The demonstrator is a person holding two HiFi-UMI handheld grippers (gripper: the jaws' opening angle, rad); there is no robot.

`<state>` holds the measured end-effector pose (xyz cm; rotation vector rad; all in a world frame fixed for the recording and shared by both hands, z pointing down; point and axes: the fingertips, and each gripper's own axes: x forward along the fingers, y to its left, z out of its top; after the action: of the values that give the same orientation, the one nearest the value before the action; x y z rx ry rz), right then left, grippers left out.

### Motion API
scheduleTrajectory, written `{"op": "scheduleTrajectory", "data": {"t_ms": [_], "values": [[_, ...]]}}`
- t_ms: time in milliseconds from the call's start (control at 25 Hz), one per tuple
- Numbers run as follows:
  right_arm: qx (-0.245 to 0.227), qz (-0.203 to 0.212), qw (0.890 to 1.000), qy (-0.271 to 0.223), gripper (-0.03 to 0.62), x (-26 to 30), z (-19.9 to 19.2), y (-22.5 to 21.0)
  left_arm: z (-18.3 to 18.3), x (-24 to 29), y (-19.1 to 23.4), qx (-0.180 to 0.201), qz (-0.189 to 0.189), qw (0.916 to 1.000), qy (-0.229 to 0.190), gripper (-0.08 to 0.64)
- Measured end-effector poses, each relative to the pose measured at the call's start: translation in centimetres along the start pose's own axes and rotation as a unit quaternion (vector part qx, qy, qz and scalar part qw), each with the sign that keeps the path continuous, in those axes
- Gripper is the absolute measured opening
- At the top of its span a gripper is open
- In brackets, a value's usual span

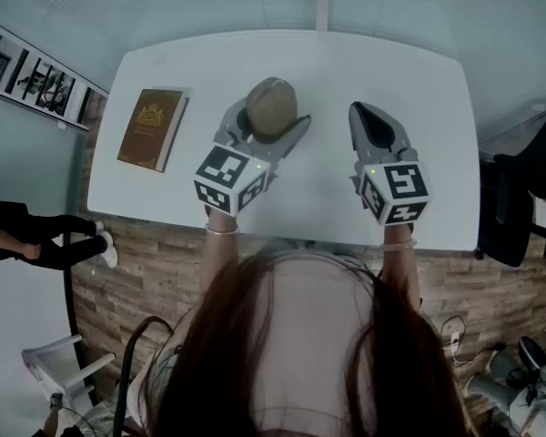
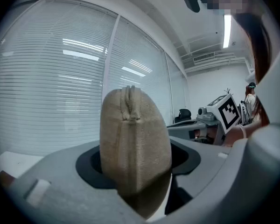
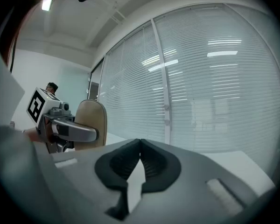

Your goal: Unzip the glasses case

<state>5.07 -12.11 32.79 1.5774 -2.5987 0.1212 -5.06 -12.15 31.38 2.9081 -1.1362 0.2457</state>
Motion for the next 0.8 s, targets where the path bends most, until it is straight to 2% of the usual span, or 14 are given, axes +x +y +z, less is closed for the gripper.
{"op": "scheduleTrajectory", "data": {"t_ms": [240,360,800], "values": [[-0.003,0.011,1.0,-0.001,0.003,-0.1,0.0,0.3,-0.1,0.3,-0.2,0.001,-0.009,1.0,0.002,0.307],[0.016,0.022,1.0,0.002,0.003,-0.4,0.0,0.3,0.0,0.5,-0.5,0.001,-0.017,0.9999,0.004,0.307],[0.038,0.11,0.993,-0.025,0.003,-0.4,2.4,1.9,-0.3,1.2,-0.8,0.006,-0.059,0.9981,0.018,0.307]]}}
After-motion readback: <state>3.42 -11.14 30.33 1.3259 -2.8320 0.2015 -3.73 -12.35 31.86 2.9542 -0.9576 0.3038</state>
